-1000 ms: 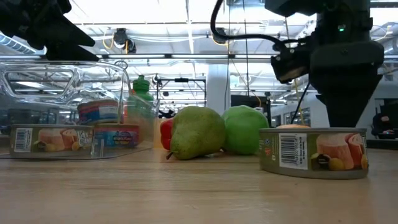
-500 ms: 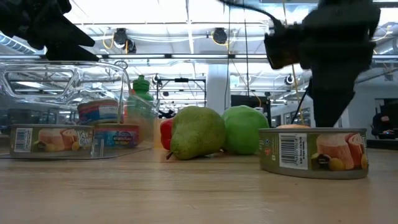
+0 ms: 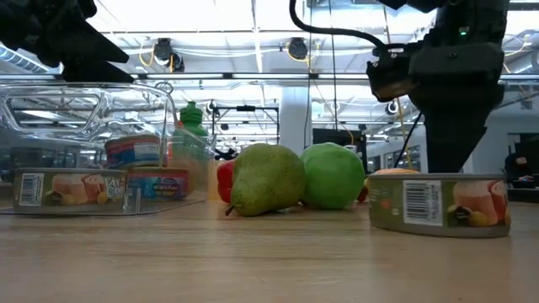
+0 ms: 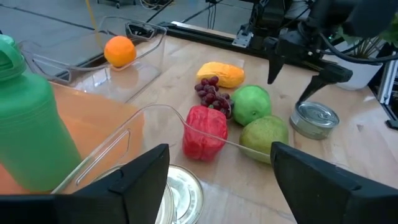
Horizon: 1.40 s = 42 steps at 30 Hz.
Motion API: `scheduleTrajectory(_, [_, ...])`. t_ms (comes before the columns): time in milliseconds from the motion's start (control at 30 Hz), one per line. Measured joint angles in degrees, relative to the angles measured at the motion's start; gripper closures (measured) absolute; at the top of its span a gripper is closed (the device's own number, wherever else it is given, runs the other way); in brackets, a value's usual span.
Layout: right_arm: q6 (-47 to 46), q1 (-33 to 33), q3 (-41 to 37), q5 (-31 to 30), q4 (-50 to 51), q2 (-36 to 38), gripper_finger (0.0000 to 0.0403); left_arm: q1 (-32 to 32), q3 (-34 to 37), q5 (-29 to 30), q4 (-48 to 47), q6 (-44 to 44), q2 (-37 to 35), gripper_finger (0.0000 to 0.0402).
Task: Pick & Place Food Item
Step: Put the green tuna can into the bottom transparent bin
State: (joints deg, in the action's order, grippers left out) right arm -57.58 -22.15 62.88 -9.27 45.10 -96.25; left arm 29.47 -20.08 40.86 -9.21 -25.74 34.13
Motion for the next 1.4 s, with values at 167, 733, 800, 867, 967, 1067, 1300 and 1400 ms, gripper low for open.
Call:
scheduleTrajectory(167, [-1.2,0.0,-0.2,-4.2,1.8,0.0,0.0012,0.0,0.0,0.0,0.0,0.0,0.0,0.0099])
scheduleTrajectory(733, [-8.1,0.4,-4.8,-3.8,5.0,0.3,0.0012,0.0,0.0,0.0,0.0,-0.3,0.0,0.0119])
scheduleTrajectory(800, [-8.8,0.8,-4.8,-2.1,5.7,1.0,0.0012,0.0,0.0,0.0,0.0,-0.3,0.0,0.0121])
scheduleTrajectory(867, [-8.8,1.2,-4.8,-1.1,6.1,2.1,0.0012,0.0,0.0,0.0,0.0,-0.3,0.0,0.0122])
scheduleTrajectory(967, [-9.2,1.6,-4.8,-0.4,7.3,3.5,0.0012,0.0,0.0,0.0,0.0,-0.2,0.0,0.0117])
scheduleTrajectory(1067, [-9.9,2.3,-5.1,1.5,10.7,3.8,0.0012,0.0,0.0,0.0,0.0,-0.2,0.0,0.0111])
scheduleTrajectory(1300, [-10.2,3.0,-5.1,-1.0,12.7,3.8,0.0012,0.0,0.0,0.0,0.0,-0.2,0.0,0.0097])
scheduleTrajectory(1400, [-10.1,3.1,-5.1,-1.2,13.8,3.8,0.0012,0.0,0.0,0.0,0.0,-0.2,0.0,0.0094])
